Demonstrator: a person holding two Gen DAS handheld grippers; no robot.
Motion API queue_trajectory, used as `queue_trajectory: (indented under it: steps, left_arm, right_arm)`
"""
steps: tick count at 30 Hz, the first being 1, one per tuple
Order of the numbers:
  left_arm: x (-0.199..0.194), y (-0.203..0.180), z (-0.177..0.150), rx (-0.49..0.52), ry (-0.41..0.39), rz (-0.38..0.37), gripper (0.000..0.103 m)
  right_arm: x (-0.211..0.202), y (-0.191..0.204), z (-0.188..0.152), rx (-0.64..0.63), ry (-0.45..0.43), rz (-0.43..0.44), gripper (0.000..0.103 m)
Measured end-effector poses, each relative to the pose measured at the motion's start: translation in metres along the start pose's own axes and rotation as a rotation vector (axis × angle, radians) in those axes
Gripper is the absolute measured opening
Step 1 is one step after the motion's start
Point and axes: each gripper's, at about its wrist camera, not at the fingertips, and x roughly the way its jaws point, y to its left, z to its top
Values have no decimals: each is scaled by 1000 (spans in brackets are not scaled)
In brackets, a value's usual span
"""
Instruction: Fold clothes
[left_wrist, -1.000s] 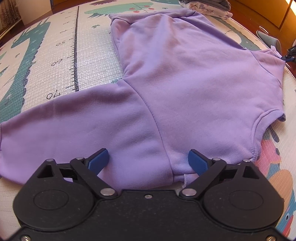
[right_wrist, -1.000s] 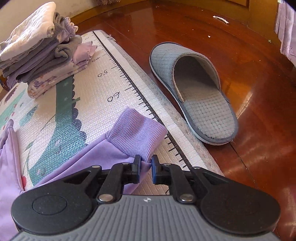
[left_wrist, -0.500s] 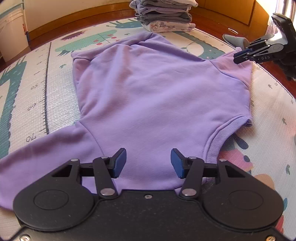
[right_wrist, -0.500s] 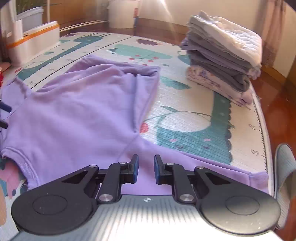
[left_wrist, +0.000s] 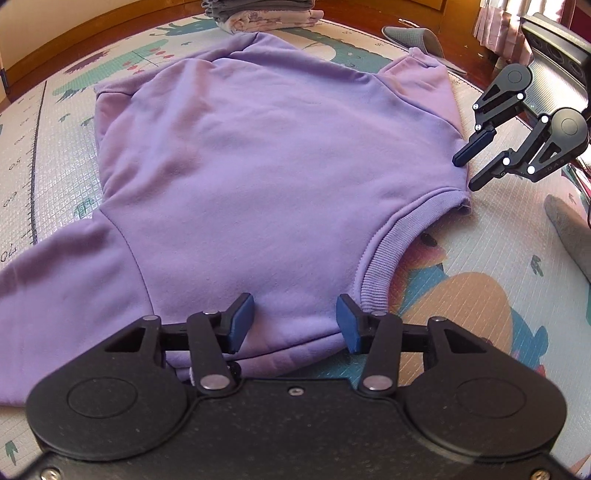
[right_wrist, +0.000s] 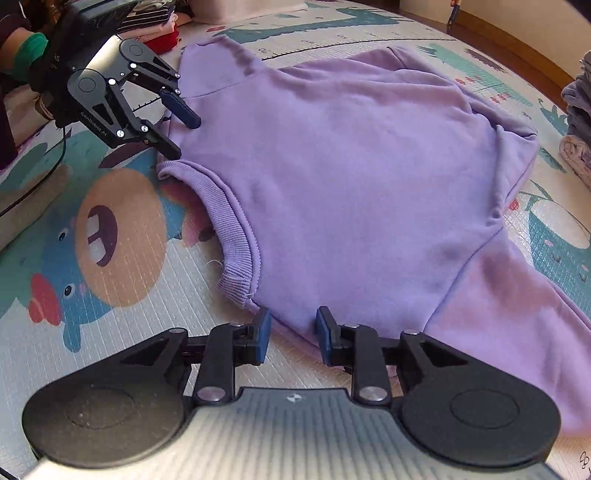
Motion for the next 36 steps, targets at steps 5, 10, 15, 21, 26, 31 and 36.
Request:
queue_trajectory:
  steps: [5, 10, 15, 21, 26, 31, 36]
  left_arm:
    - [-9, 24, 22, -33, 6, -36, 47]
    - [-7, 72, 68, -187, -84, 36, 47]
    - [8, 138, 119, -308, -152, 118, 47]
    - [34, 218, 173, -487, -155, 95, 47]
    - [62, 255, 194, -612, -132, 2, 47]
    - [85, 261, 205, -649, -120, -42, 18]
    - [85, 285, 192, -759, -152, -42, 7]
  right_arm:
    - [-8, -45, 30, 91, -85, -53, 26]
    - [-8, -122, 74, 263, -225, -210, 27]
    - [16, -187, 111, 222, -251, -330, 27]
    - [42, -272, 134, 501, -267, -317, 41]
    - [55, -308, 140, 634, -290, -262, 42]
    - [66, -332, 134, 765, -323, -112, 10]
    - [73, -354, 103, 855, -306, -158, 9]
